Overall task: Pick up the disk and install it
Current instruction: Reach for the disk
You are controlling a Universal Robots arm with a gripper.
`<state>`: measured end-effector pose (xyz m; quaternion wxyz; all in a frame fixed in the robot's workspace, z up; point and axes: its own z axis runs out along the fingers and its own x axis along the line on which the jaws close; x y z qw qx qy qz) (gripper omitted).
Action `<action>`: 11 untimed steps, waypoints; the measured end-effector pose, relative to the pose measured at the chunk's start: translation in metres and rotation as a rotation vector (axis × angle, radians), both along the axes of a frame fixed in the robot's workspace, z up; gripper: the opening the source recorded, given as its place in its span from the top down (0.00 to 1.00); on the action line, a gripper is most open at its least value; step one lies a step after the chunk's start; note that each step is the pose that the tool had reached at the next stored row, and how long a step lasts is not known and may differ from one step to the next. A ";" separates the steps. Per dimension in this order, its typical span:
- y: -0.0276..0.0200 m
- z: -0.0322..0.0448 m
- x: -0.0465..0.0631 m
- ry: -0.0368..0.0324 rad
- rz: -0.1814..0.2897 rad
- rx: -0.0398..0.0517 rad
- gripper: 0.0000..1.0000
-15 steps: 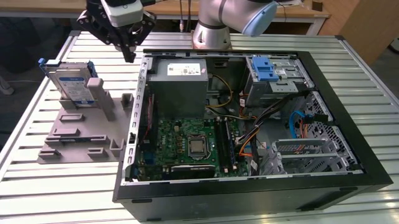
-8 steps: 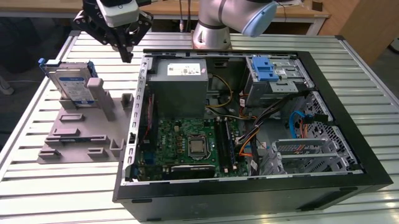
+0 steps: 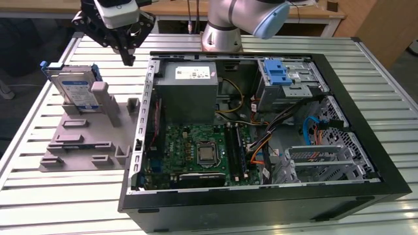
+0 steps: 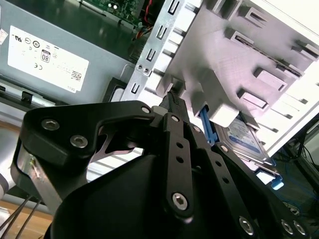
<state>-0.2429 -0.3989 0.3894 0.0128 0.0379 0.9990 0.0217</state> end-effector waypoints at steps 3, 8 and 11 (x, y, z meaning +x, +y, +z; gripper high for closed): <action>0.0000 -0.0001 -0.003 0.0000 0.000 0.0000 0.89; 0.0000 -0.0003 -0.009 0.0000 0.000 0.0001 0.89; 0.0000 -0.0004 -0.015 0.0000 0.000 0.0002 0.89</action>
